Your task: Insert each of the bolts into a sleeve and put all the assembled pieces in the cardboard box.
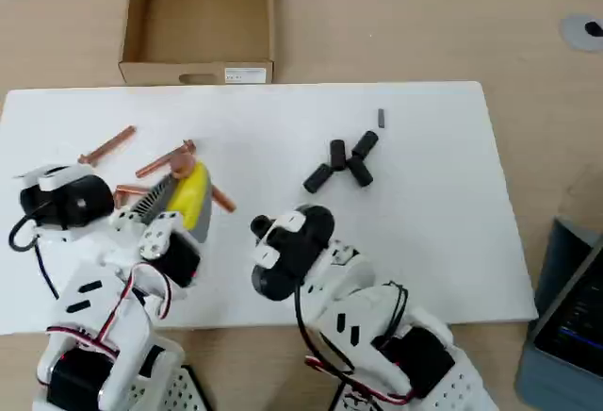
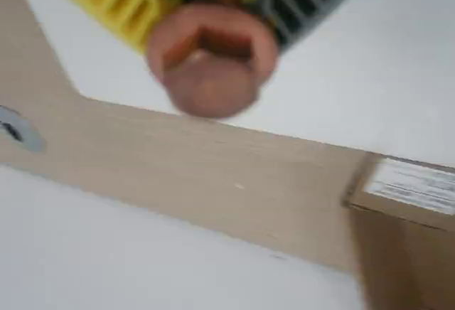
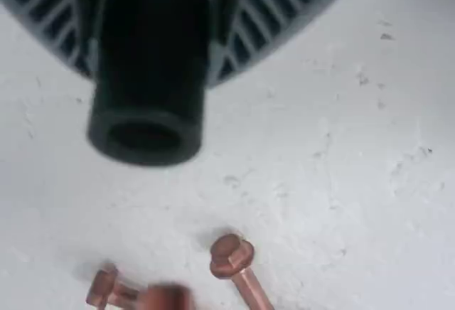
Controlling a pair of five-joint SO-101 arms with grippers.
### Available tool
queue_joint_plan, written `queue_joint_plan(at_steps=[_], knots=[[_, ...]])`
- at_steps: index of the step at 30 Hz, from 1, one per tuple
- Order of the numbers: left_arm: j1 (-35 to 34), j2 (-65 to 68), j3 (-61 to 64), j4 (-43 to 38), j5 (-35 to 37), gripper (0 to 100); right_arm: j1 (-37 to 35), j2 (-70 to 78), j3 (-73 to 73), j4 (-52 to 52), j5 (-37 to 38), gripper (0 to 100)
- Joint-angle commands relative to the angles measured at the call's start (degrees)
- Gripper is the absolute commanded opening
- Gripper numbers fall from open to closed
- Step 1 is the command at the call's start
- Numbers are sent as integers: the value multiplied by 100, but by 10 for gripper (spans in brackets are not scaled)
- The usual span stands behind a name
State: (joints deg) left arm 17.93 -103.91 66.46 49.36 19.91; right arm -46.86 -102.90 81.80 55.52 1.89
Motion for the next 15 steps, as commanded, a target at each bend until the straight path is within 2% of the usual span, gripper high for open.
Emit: queue_joint_plan(at_steps=[1,15], knots=[[193,-57,-431,-123,35,2,-66,-92,92,-290,185,9],[598,-48,-97,-141,35,1,-75,-92,31,-527,237,9]])
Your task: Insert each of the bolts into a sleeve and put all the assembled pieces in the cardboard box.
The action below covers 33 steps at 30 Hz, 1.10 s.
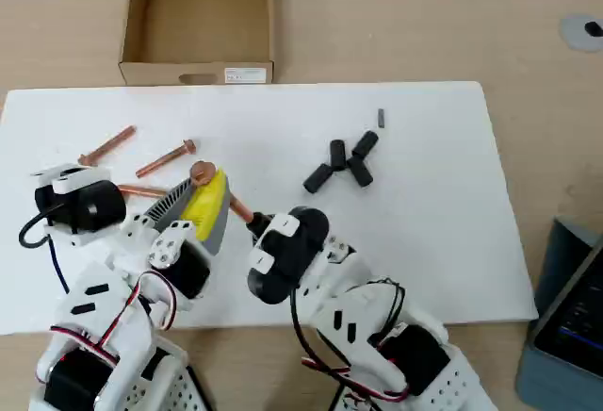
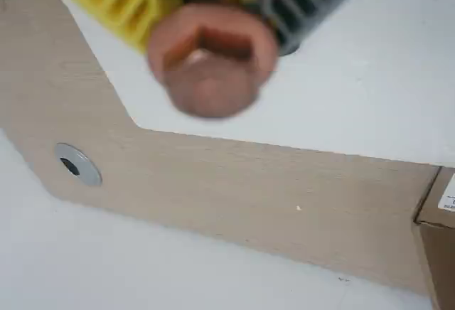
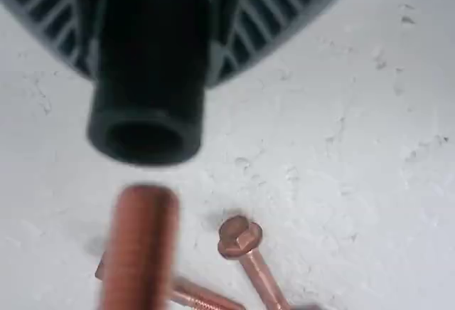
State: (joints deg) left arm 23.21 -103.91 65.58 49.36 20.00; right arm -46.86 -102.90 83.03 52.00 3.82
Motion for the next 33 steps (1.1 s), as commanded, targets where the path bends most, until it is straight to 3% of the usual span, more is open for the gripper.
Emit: queue_joint_plan(at_steps=[1,15,27,33], knots=[[62,-48,53,-132,26,1,-75,-92,-101,-176,44,9],[88,-57,387,-158,360,1,-75,-92,-251,-176,44,9],[862,-48,721,-97,360,1,-75,-92,-259,-343,44,9],[993,-48,1055,396,360,1,-57,-92,-268,-536,281,9]])
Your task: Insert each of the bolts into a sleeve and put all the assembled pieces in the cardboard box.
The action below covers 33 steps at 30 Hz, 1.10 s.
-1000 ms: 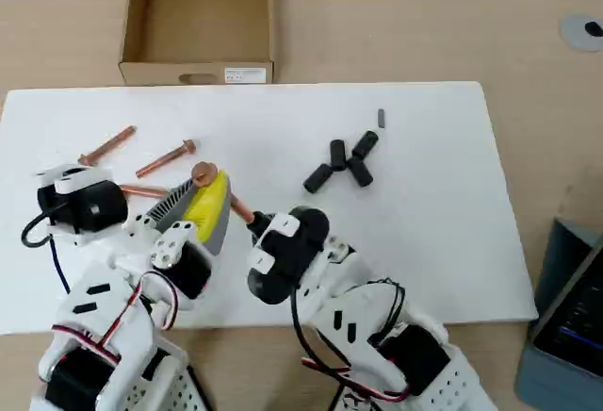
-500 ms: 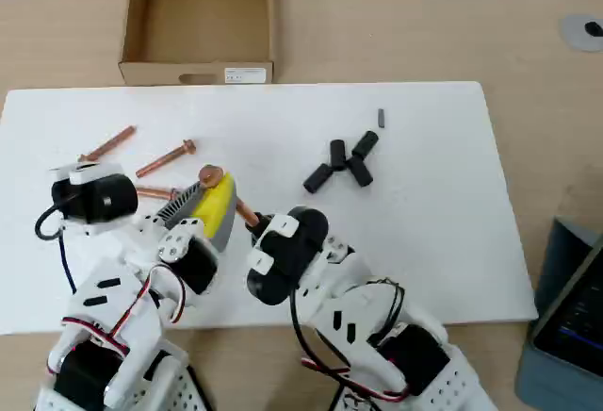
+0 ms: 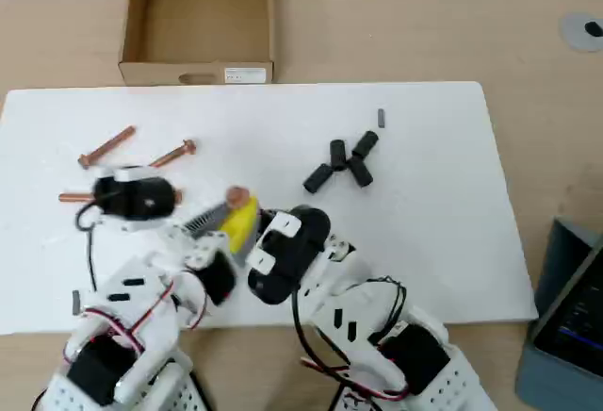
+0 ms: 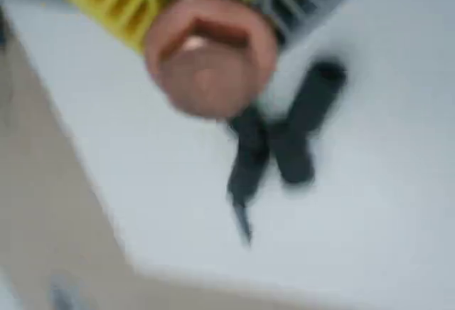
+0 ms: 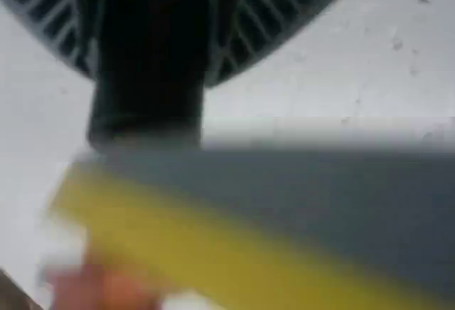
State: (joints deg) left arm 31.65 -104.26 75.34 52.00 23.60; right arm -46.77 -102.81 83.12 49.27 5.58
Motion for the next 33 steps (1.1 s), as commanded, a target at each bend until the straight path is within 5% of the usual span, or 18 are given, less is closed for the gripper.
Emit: queue_joint_plan(at_steps=[1,8,17,27,33], knots=[[176,-13,141,149,0,1,-66,-101,-321,-264,105,9],[114,-22,246,105,-9,12,-66,-101,-382,-264,105,9],[-686,-4,35,97,0,237,-66,-101,-338,-237,88,9],[-1020,-4,-835,141,-123,216,101,-101,-303,-220,62,9],[-1547,-22,-1002,114,-1116,0,664,-92,-479,-220,53,9]])
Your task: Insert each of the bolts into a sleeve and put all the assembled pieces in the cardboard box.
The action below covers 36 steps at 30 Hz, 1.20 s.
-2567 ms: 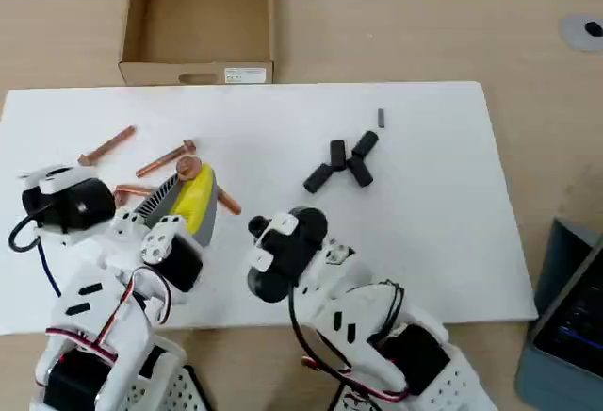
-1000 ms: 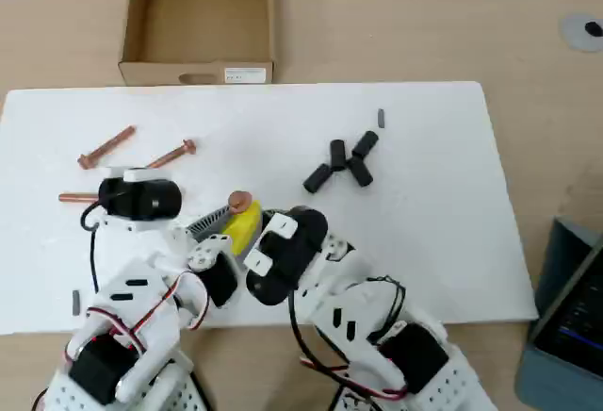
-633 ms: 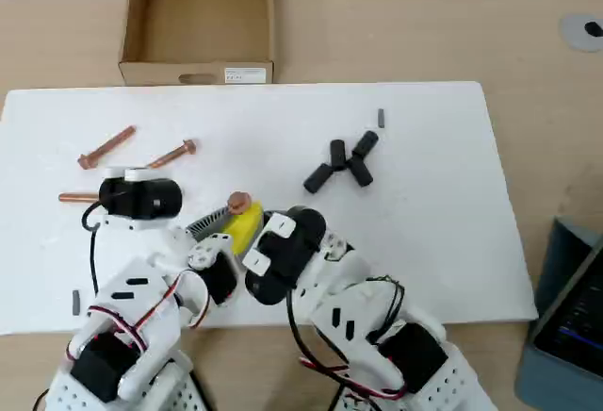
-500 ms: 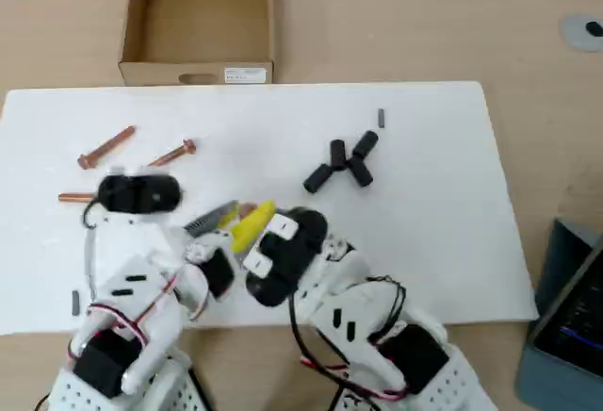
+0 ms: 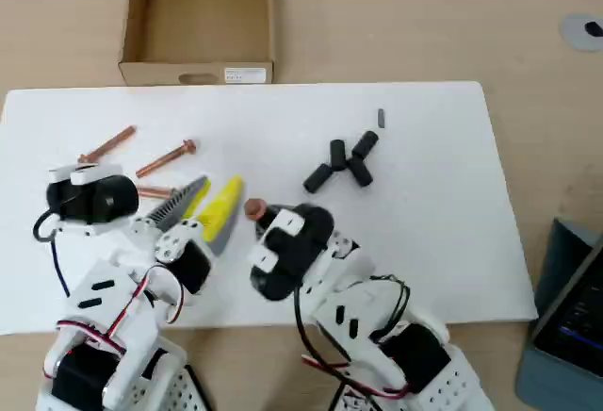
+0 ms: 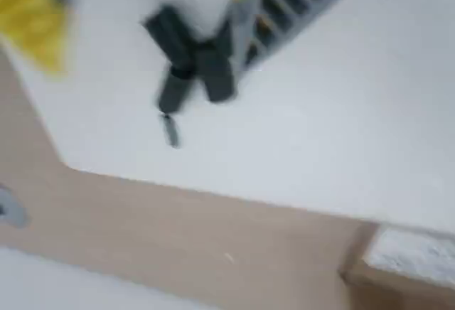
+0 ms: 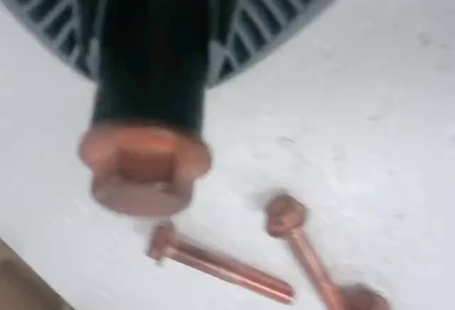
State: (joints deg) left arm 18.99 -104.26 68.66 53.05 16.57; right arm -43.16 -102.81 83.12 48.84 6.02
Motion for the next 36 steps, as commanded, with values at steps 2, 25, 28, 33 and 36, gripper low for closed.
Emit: queue_joint_plan(at_steps=[2,25,28,33,36], knots=[[-607,-22,-308,44,-703,15,576,-57,-567,-167,-35,9],[-2497,-22,2514,9,-2092,2,1710,4171,-4620,1064,-1574,9],[-2497,-22,2752,0,-2066,2,1710,5165,-5262,756,-1574,9],[-2497,-31,2813,0,-2066,2,1710,6651,-6229,26,-1547,9],[-2479,-31,2804,-9,-2057,2,1710,7521,-6888,-343,-1275,9]])
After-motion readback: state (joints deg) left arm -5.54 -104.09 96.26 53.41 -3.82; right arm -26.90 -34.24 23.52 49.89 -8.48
